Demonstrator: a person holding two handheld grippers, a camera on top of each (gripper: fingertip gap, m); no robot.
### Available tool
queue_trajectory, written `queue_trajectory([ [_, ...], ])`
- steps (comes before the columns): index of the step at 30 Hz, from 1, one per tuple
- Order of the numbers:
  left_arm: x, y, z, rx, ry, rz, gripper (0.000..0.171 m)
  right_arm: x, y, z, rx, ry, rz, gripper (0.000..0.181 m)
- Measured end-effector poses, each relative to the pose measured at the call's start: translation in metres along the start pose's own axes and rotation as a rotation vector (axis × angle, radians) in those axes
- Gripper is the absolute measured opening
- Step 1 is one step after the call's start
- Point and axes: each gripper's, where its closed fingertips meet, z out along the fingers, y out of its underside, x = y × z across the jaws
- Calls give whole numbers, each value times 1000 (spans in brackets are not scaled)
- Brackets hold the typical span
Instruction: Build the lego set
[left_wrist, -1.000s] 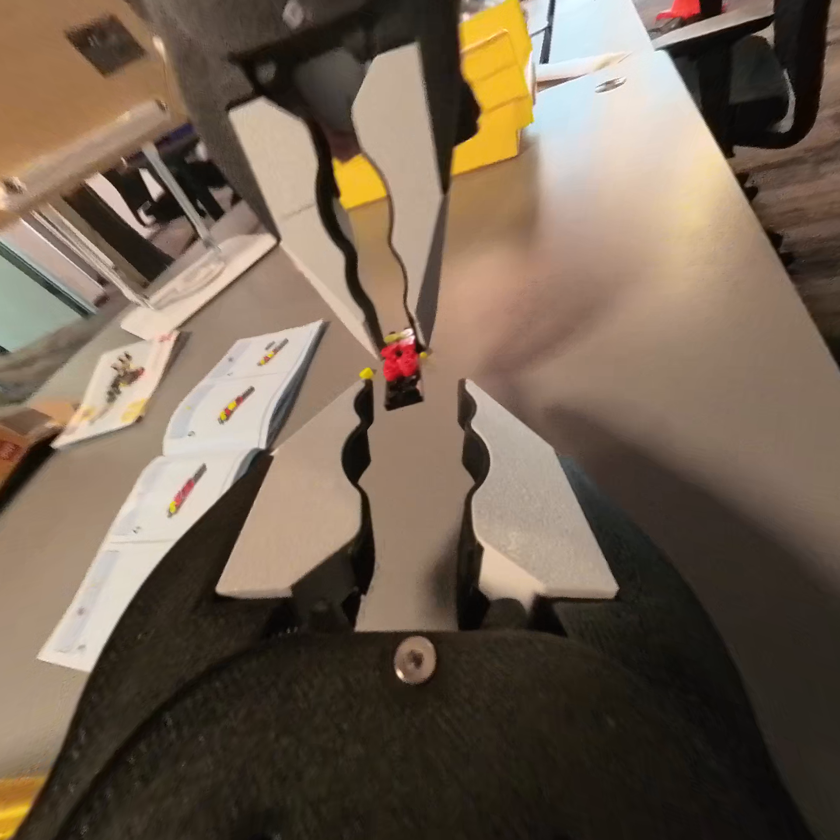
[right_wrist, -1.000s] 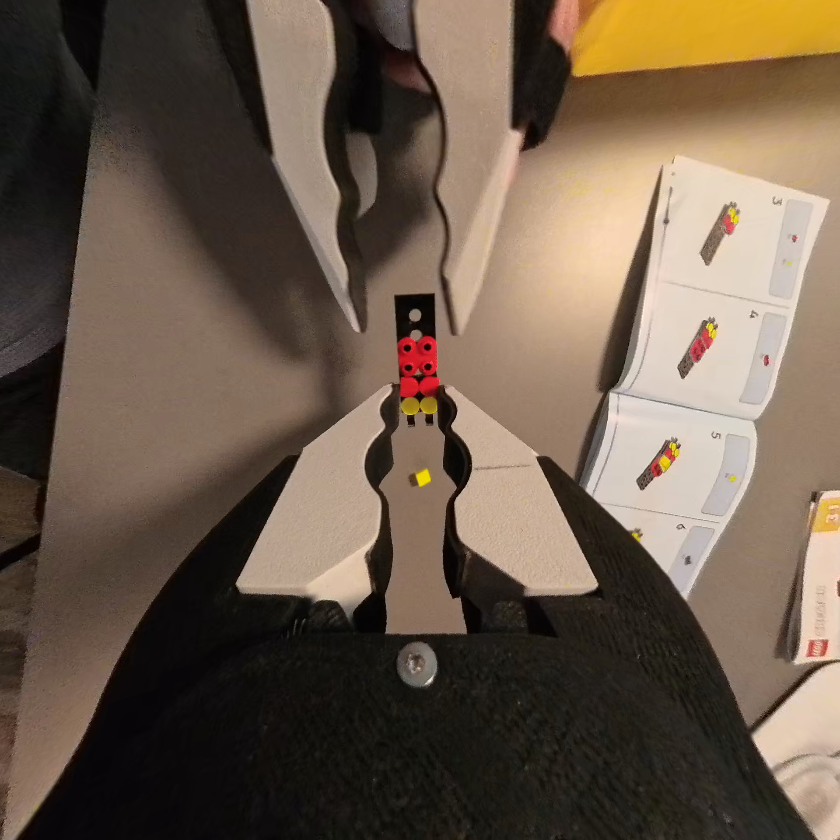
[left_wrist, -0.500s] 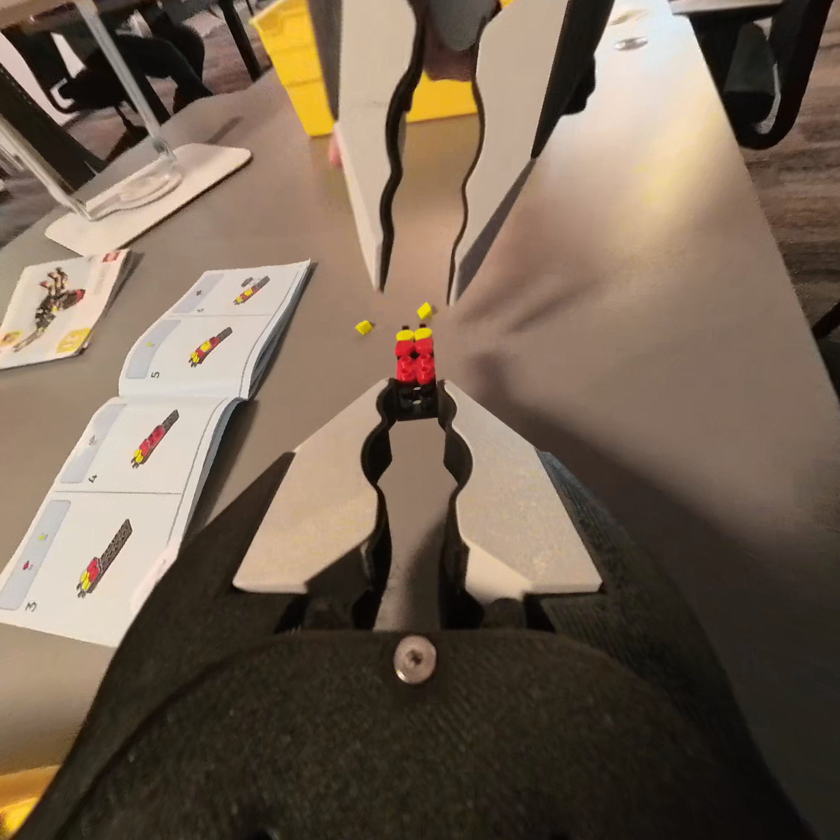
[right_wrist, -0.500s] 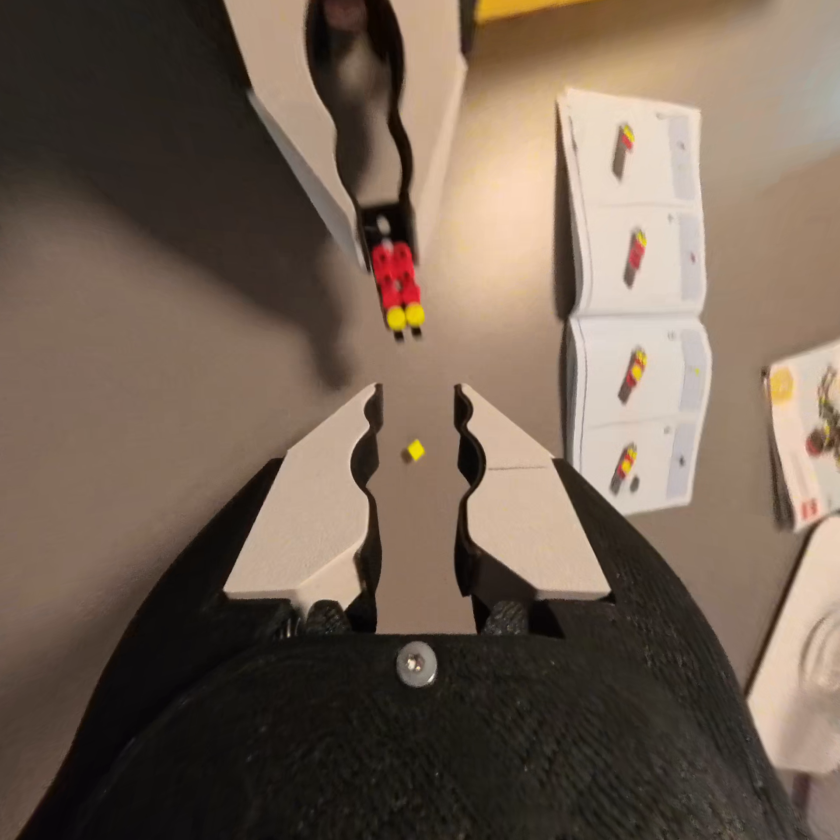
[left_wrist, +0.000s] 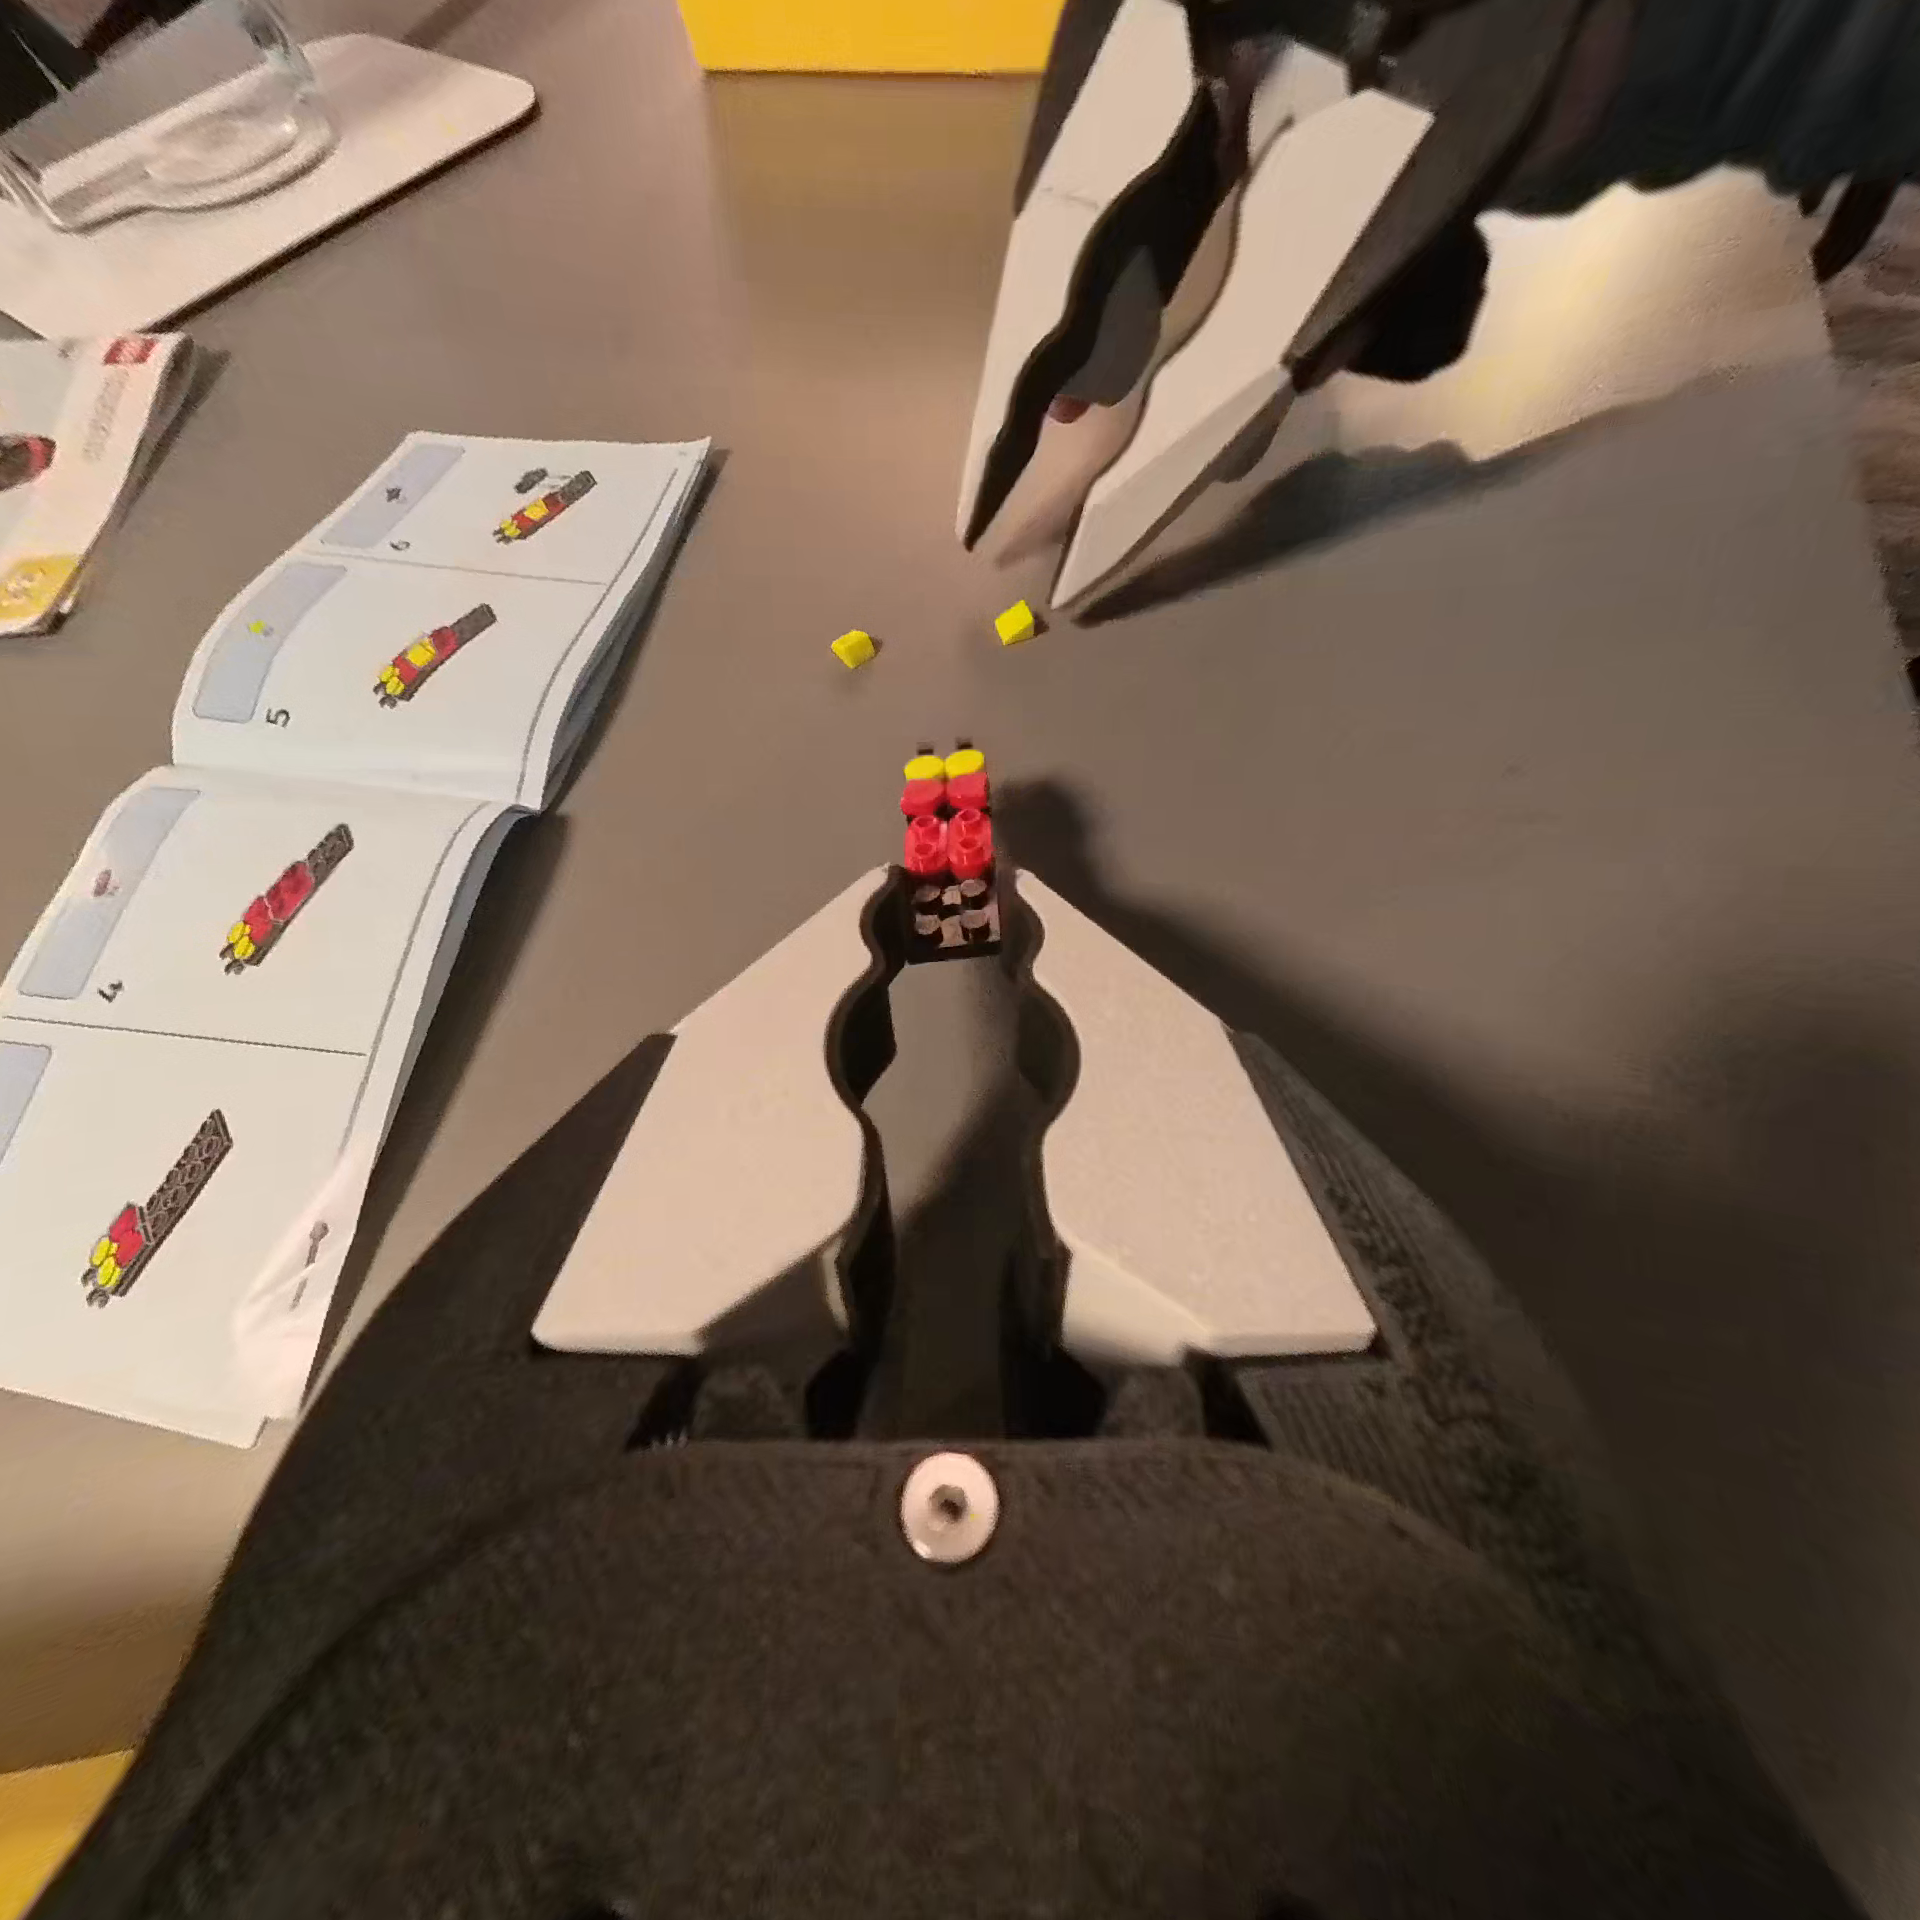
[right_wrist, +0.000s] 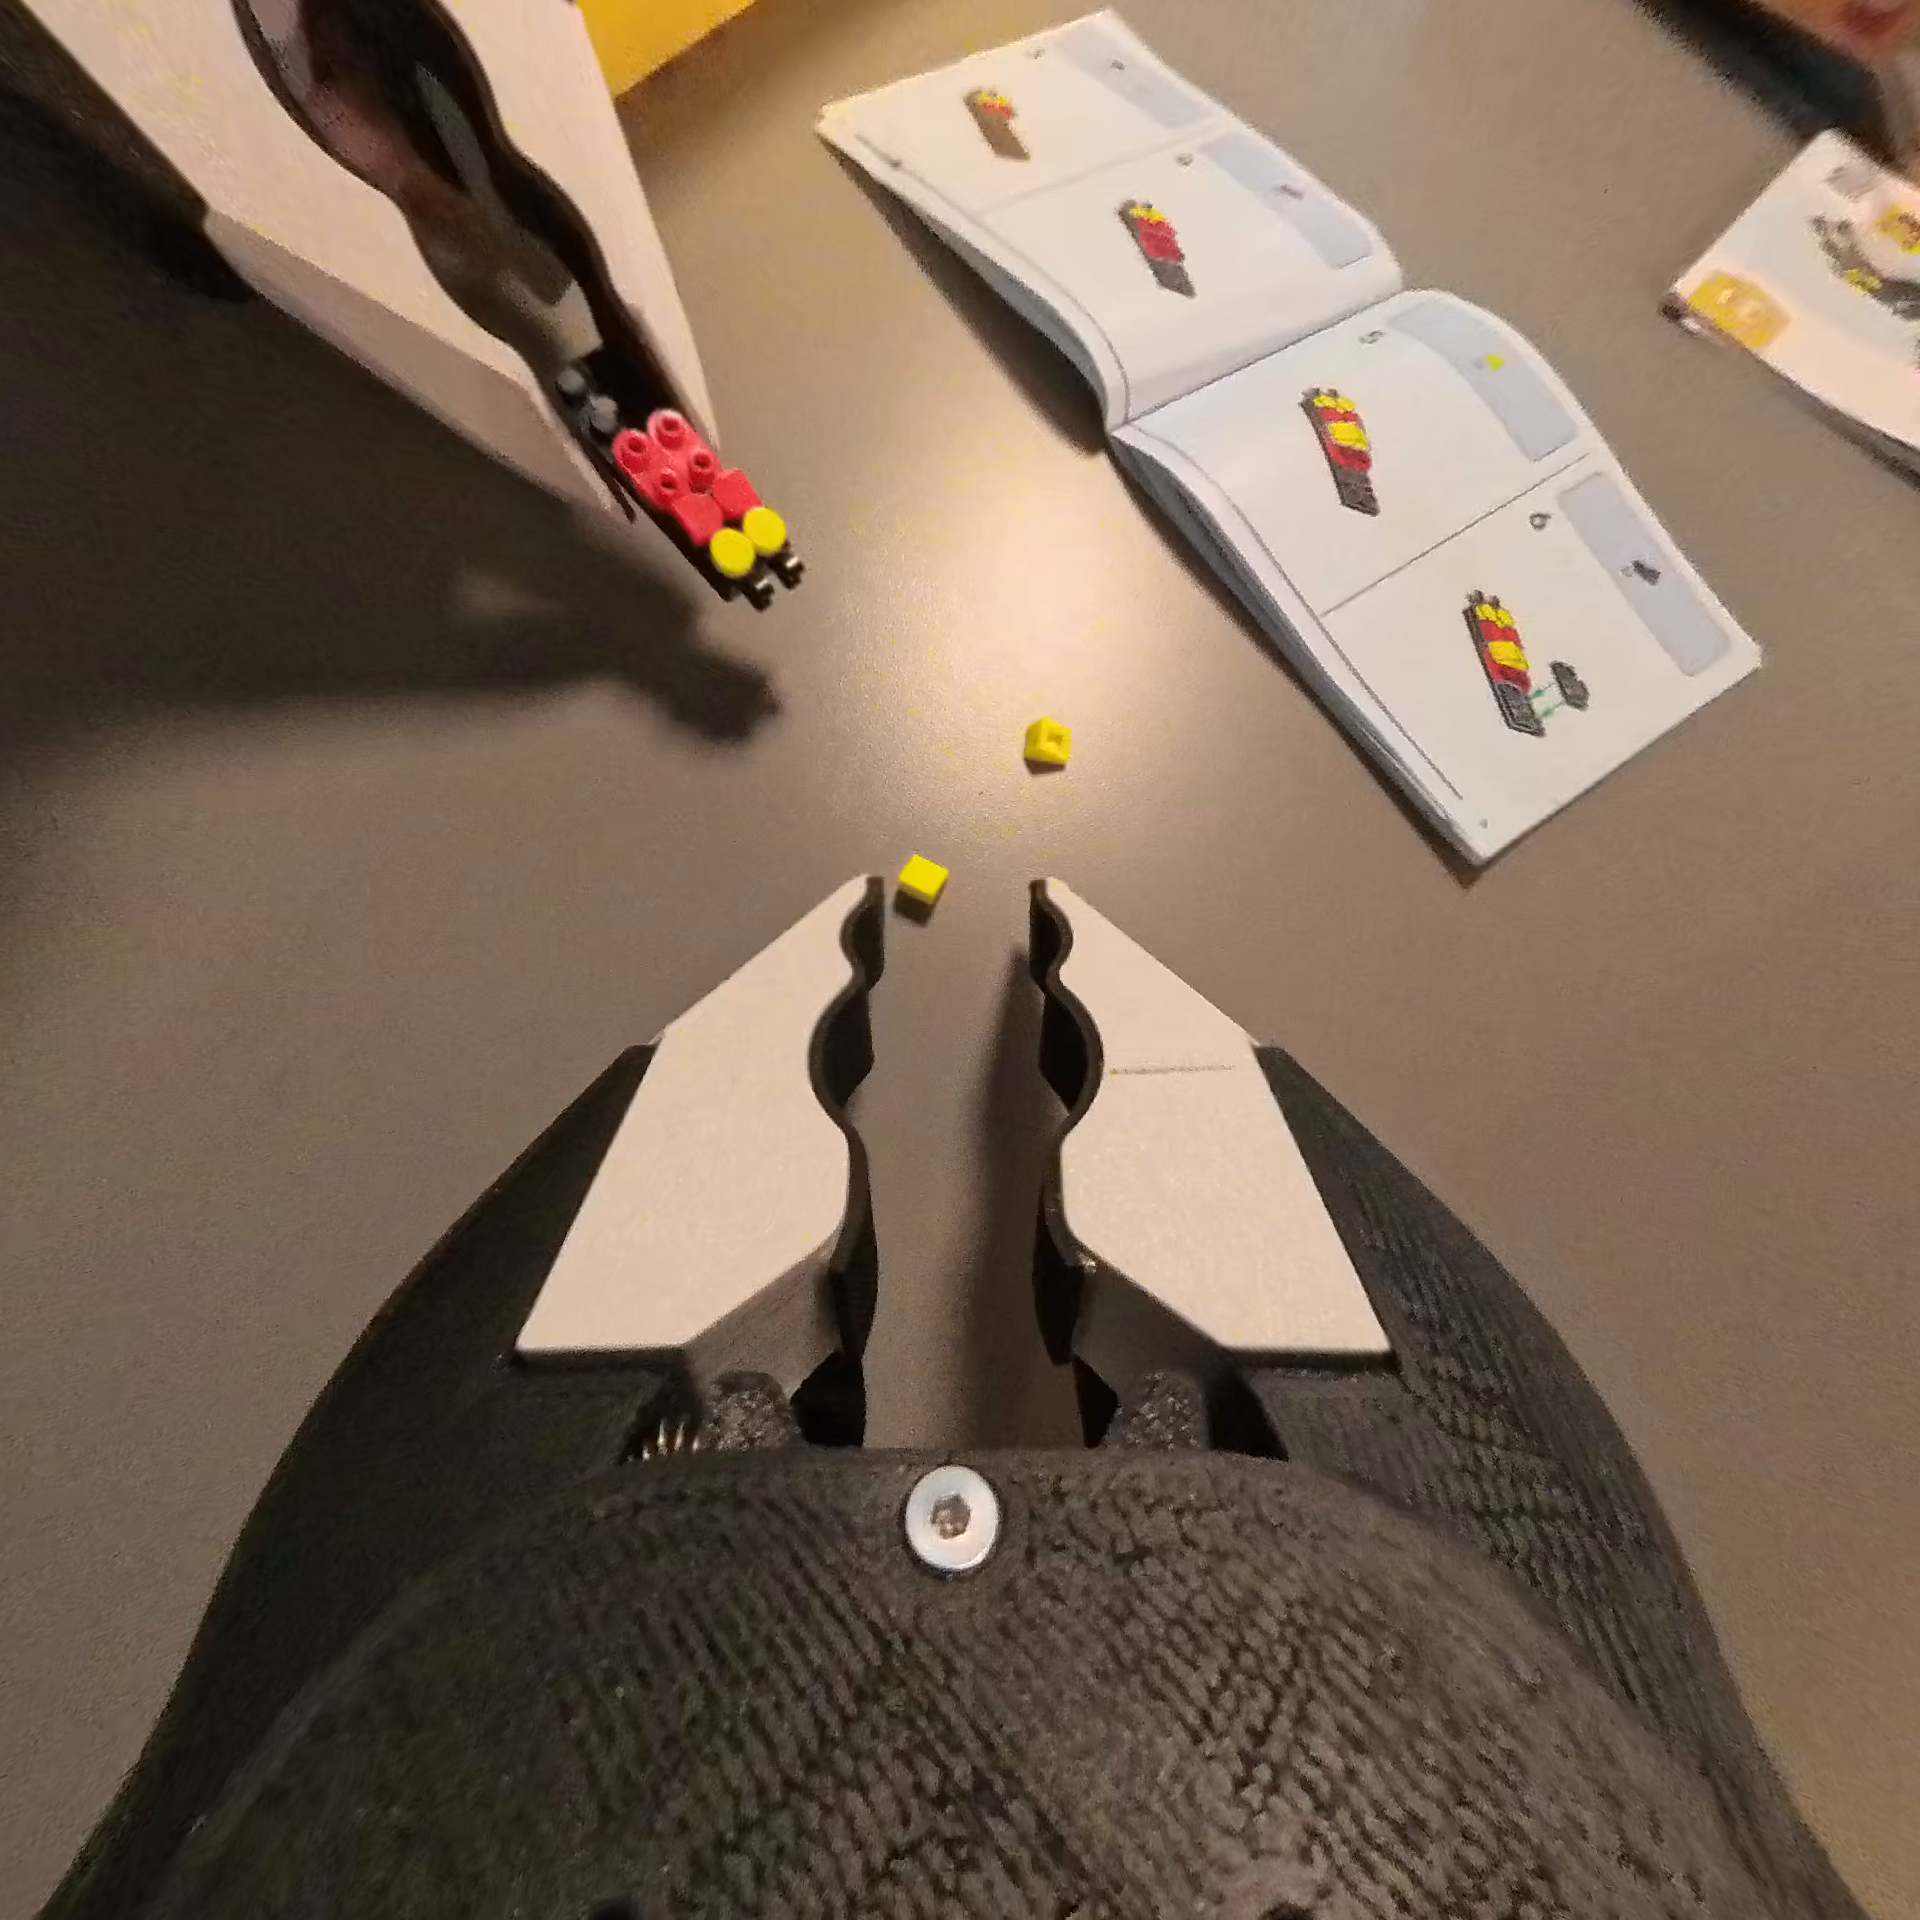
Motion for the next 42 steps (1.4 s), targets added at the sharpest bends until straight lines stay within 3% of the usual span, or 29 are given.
queue_trajectory([
  [8, 1, 2, 2, -18, 16, -11, 16, 4, 0, 8, 12, 100, 23, 28],
  [12, 1, 2, 2, -16, 20, -18, 16, 40, 8, -3, 8, 299, 21, 26],
  [16, 1, 2, 2, -16, 34, -32, 16, 28, 0, -5, 76, 196, 75, 28],
  [21, 3, 1, 1, -10, 57, -37, 16, 32, 2, 1, 40, 178, -32, 22],
  [26, 7, 0, 0, -2, 81, -26, 16, 22, 1, 5, 49, 0, -52, 19],
  [32, 9, 0, 0, -2, 92, -18, 16, 30, 3, 8, 37, 6, -76, 20],
  [36, 9, 0, 0, -2, 97, -15, 16, 30, 5, 9, 23, -2, -83, 7],
  [42, 11, 0, 0, 0, 110, -10, 16, 31, 4, 8, 29, 3, -96, 5],
])
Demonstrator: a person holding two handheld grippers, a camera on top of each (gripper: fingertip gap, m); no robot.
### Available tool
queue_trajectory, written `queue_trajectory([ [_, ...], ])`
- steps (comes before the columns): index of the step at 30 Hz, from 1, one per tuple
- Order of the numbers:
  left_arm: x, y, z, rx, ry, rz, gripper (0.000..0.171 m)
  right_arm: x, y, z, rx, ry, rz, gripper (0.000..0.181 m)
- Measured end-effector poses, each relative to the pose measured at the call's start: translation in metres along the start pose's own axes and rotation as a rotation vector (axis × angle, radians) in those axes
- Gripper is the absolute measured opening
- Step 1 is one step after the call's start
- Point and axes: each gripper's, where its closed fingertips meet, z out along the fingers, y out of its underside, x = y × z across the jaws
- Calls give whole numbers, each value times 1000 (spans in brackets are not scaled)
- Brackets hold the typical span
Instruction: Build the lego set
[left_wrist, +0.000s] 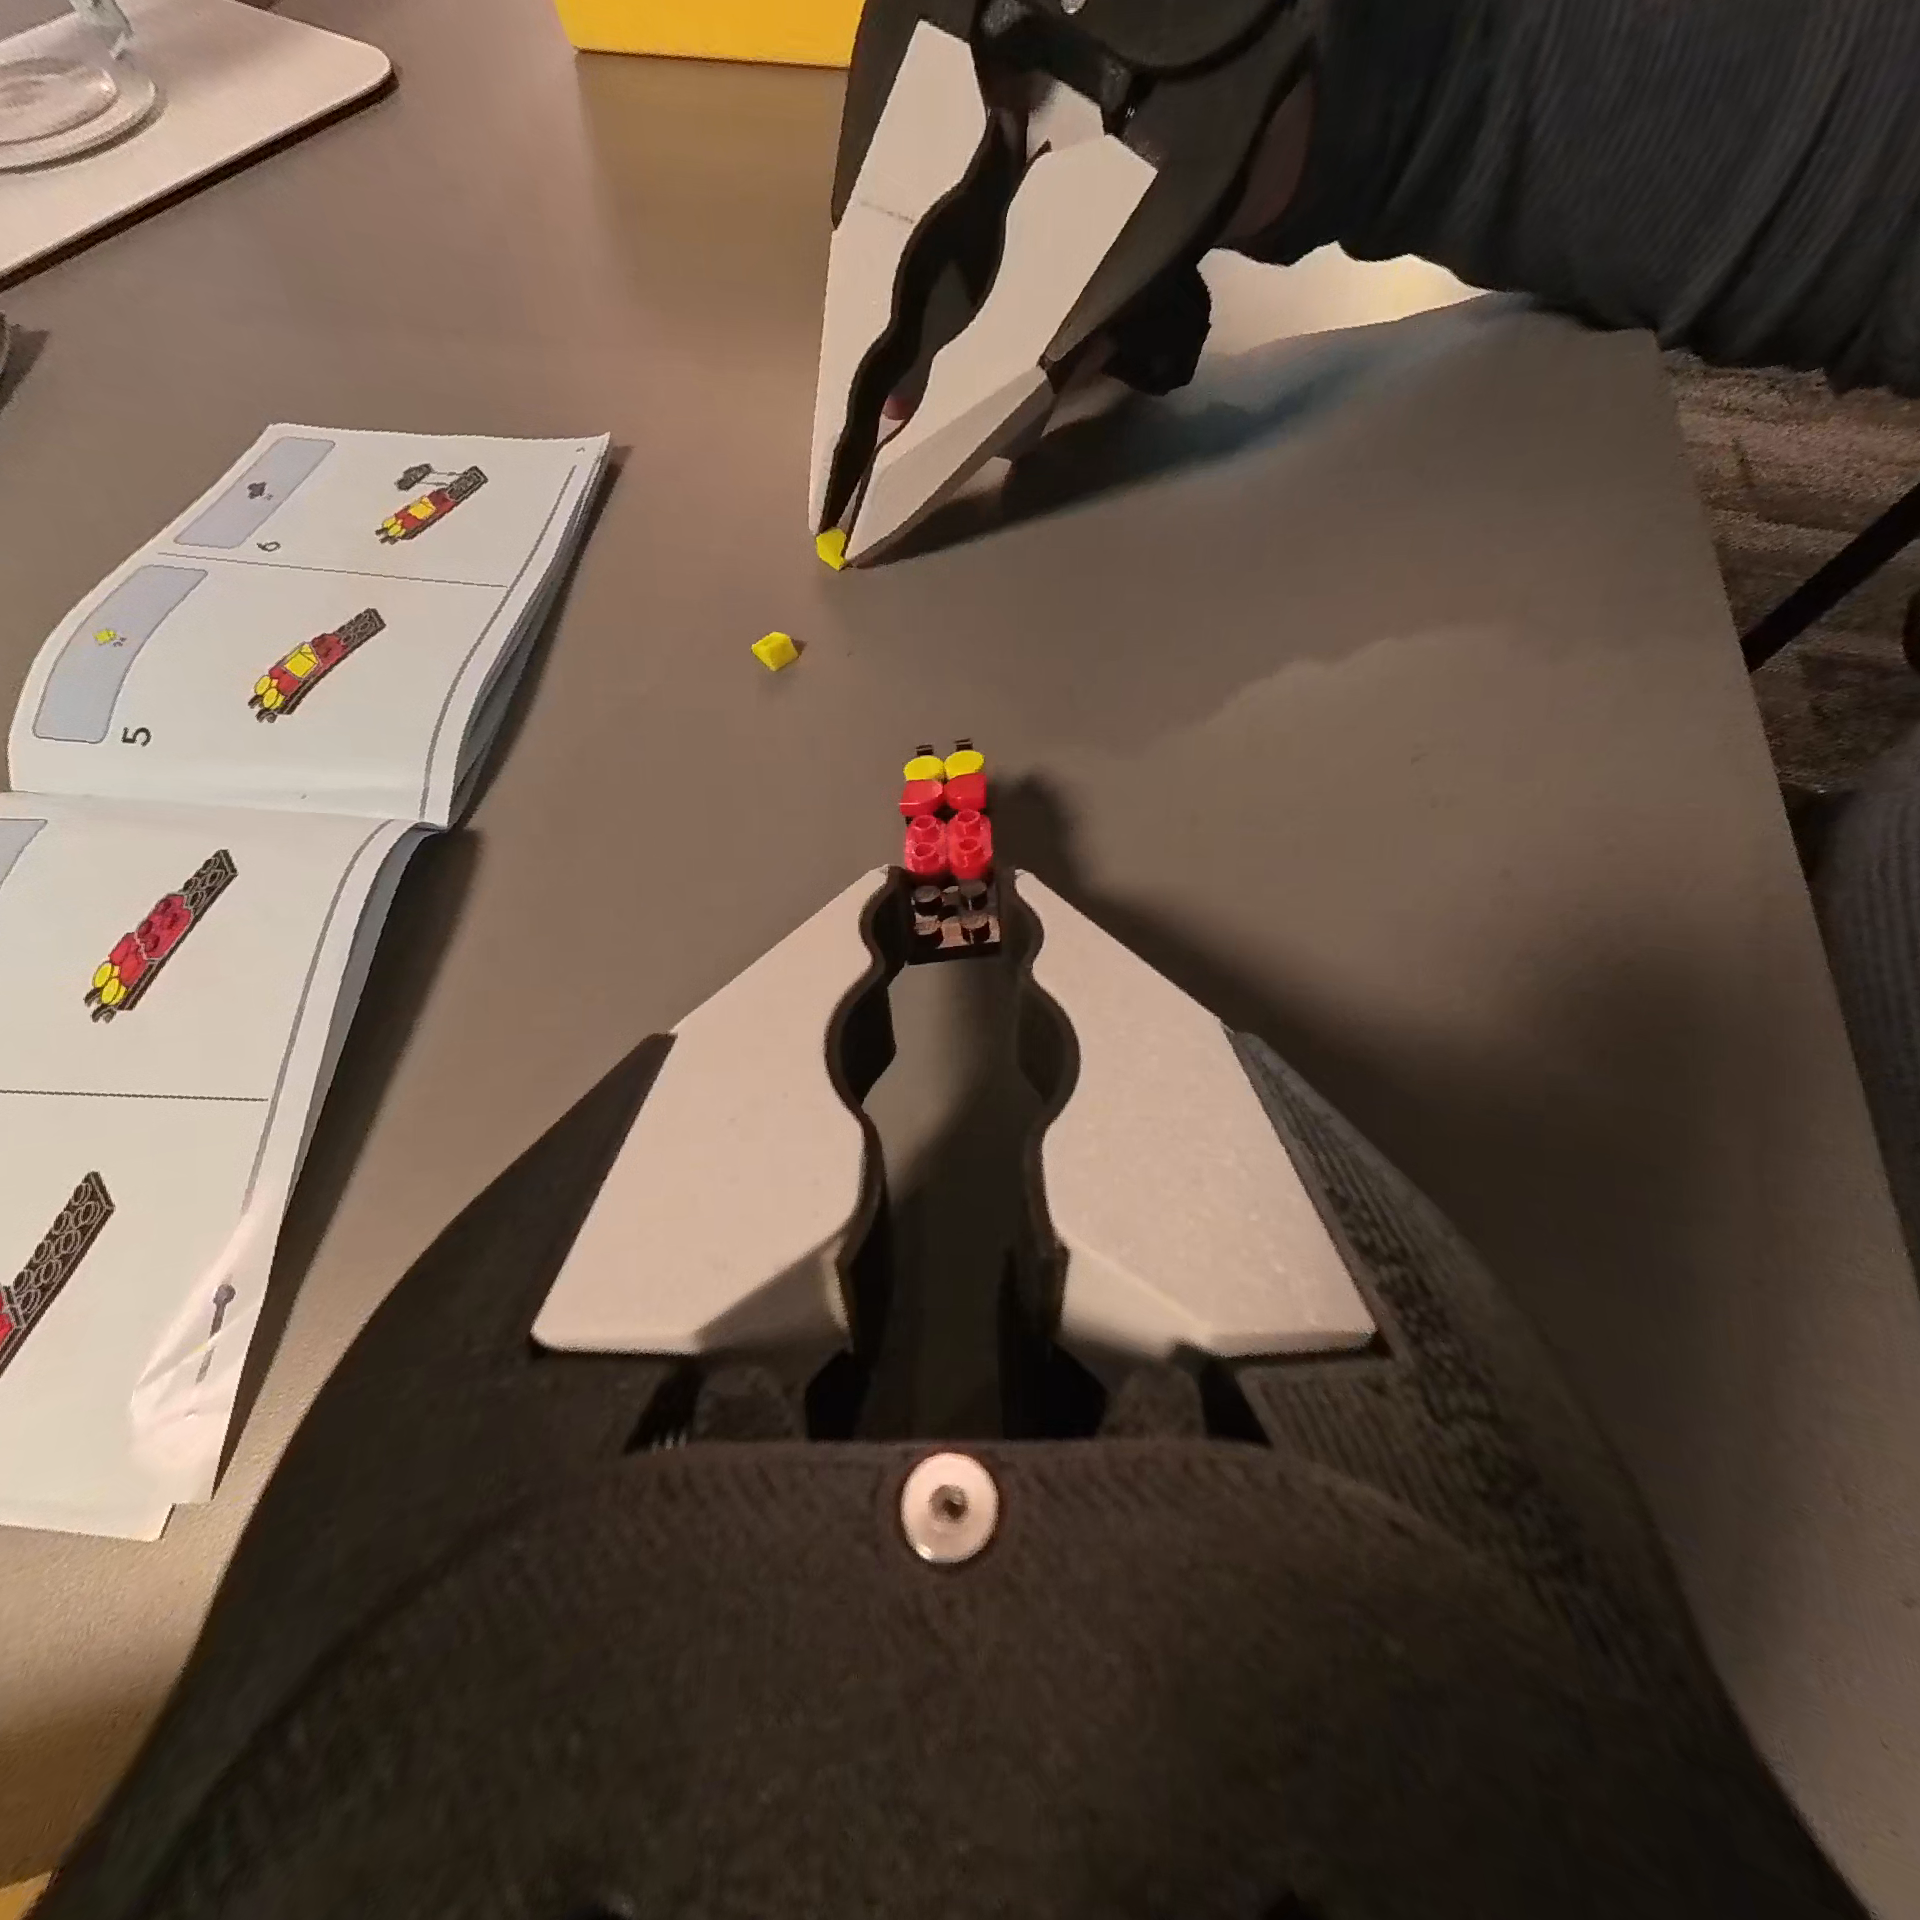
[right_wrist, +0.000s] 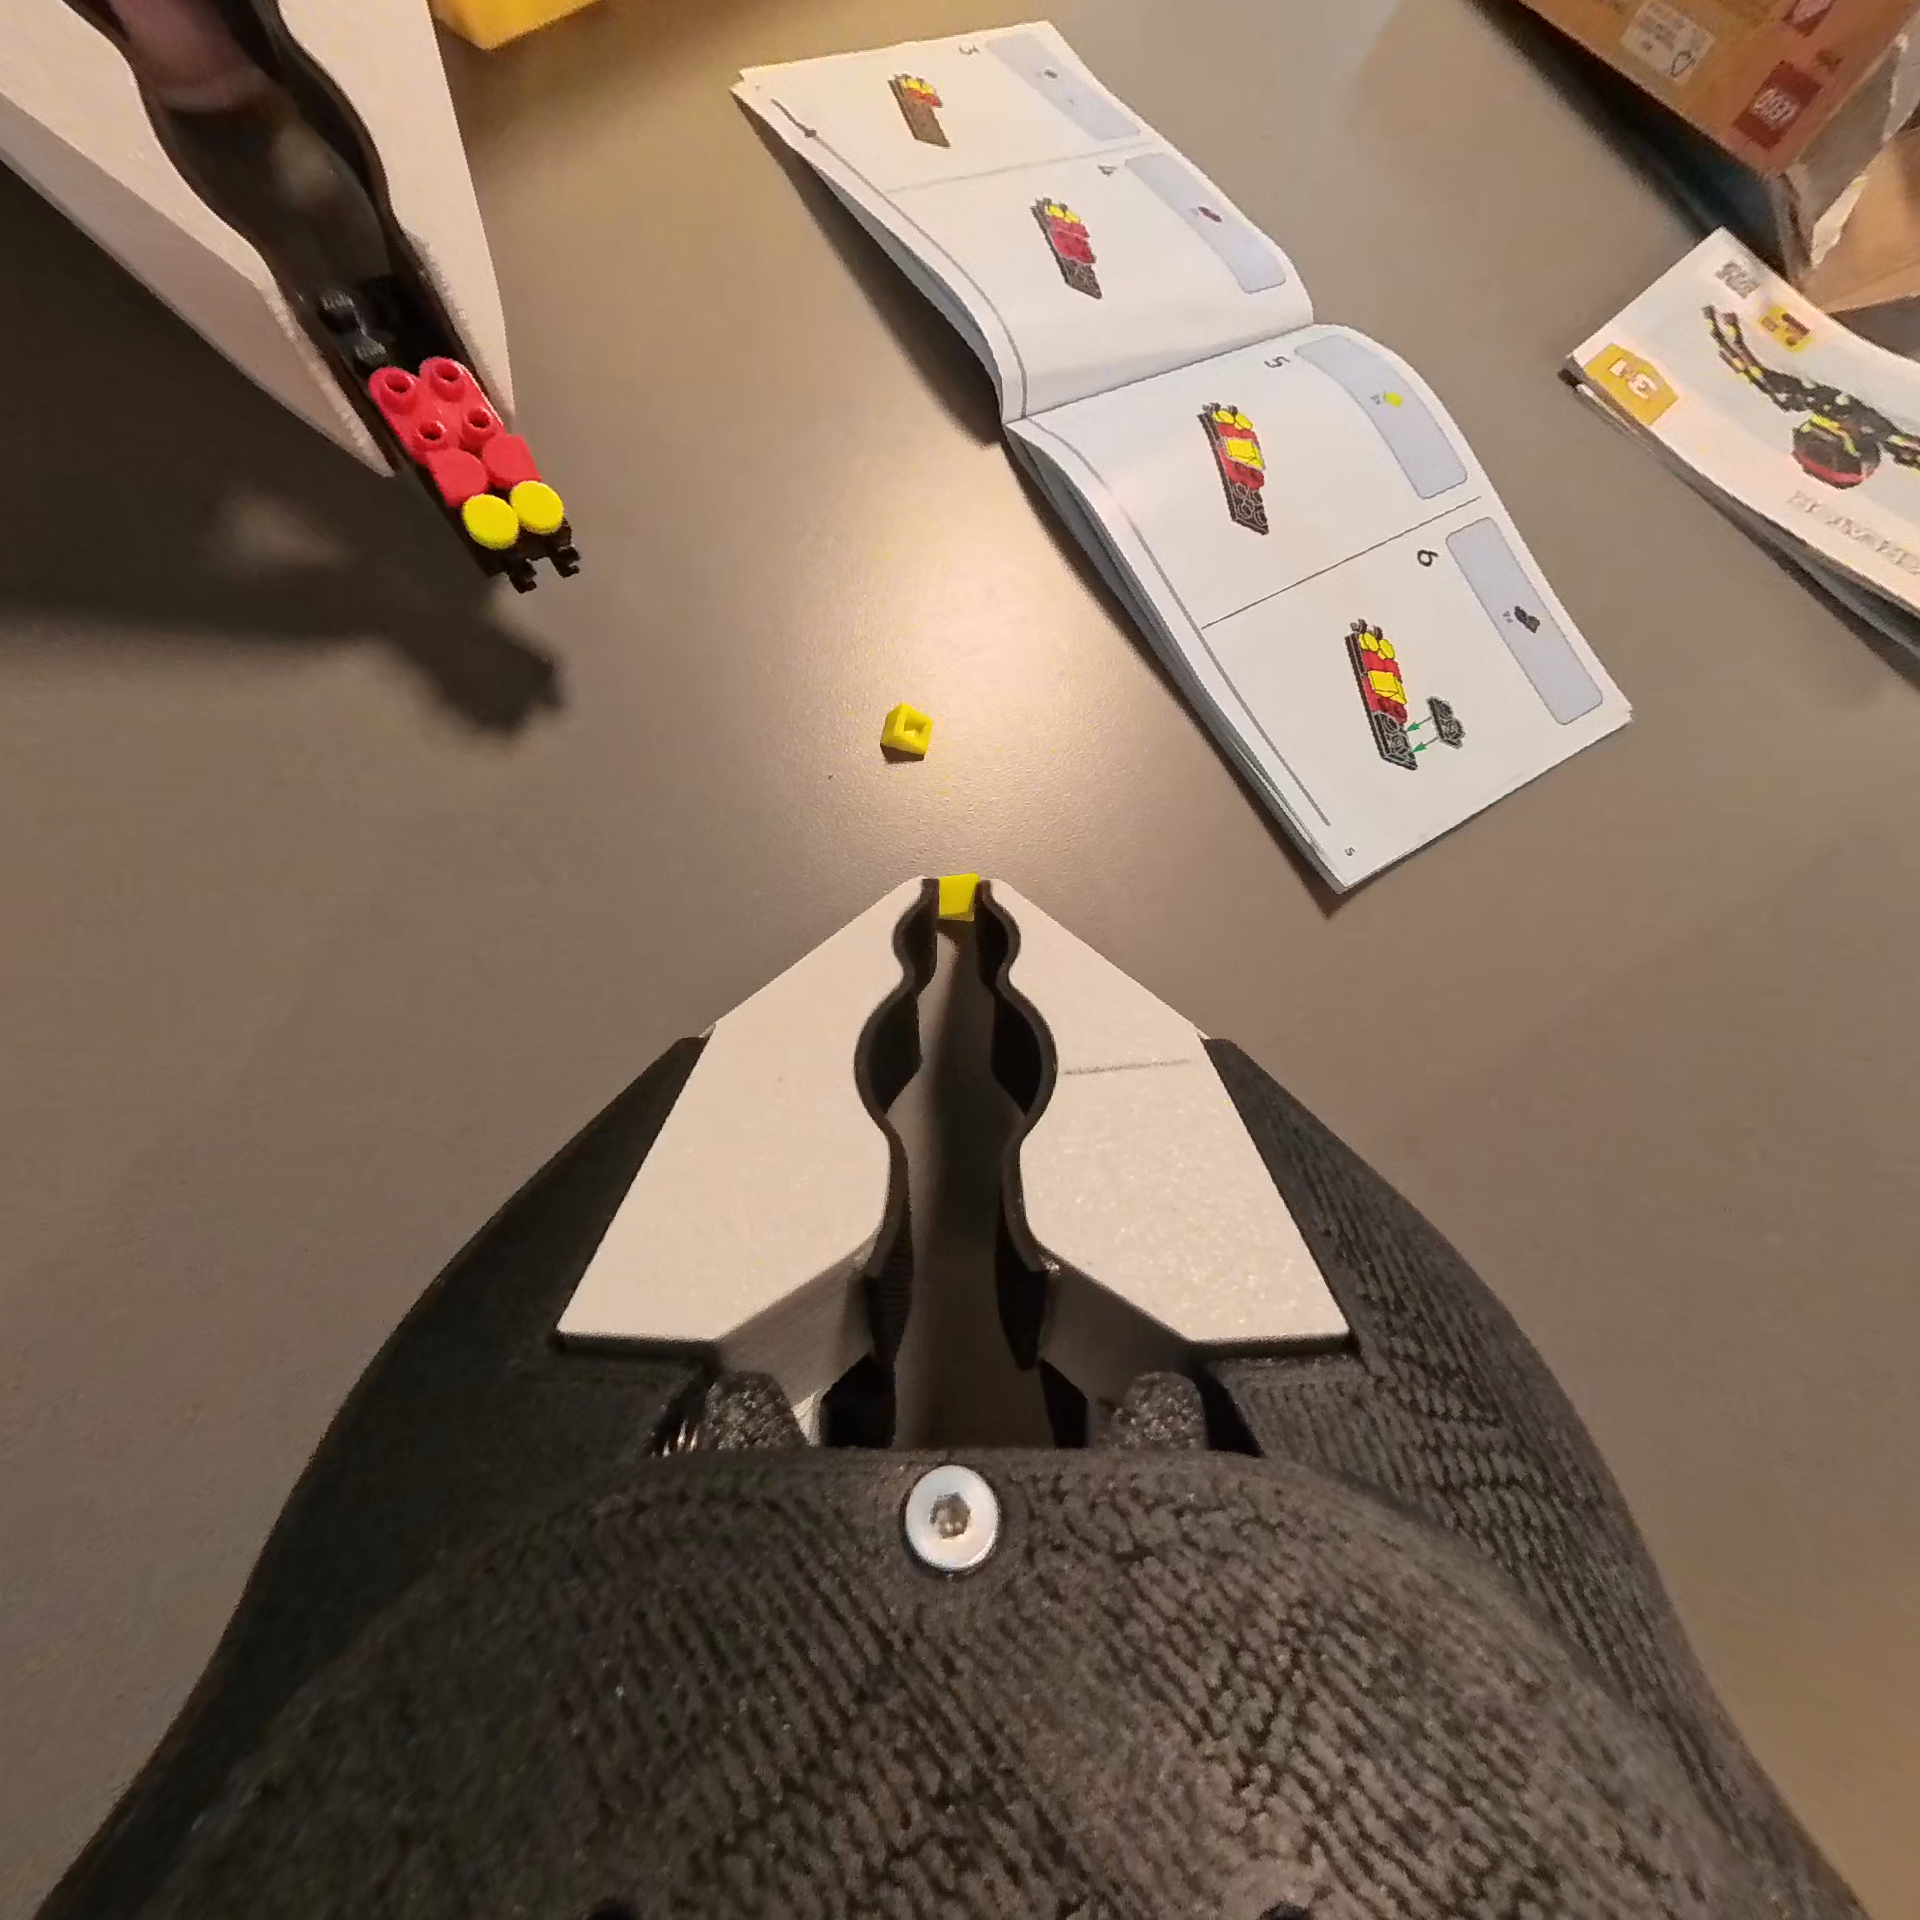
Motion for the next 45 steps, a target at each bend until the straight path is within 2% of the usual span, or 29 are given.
queue_trajectory([
  [5, 2, 0, 0, -1, 11, 4, 16, -9, -18, -5, 92, -55, -4, 0],
  [10, 3, 0, 0, -3, 17, 7, 16, -18, -24, -1, 99, -96, -30, 0],
  [22, 5, 1, 1, -12, 32, 17, 16, -15, -11, 8, 23, -132, -40, 2],
  [27, 6, 1, 1, -15, 36, 19, 16, -22, -16, 1, 78, -208, -38, 10],
  [37, 6, 1, 1, -14, 29, 22, 16, -28, -12, 7, 25, -192, -6, 11],
  [41, 4, 1, 1, -12, 11, 22, 16, -28, -11, 9, 7, -150, 8, 6],
  [43, -2, 1, 1, -9, -30, 11, 16, -27, -20, 8, 35, -99, 60, 5],
  [45, -11, -1, 0, 4, -90, -3, 16, -34, -41, 6, 107, -69, 124, 5],
])
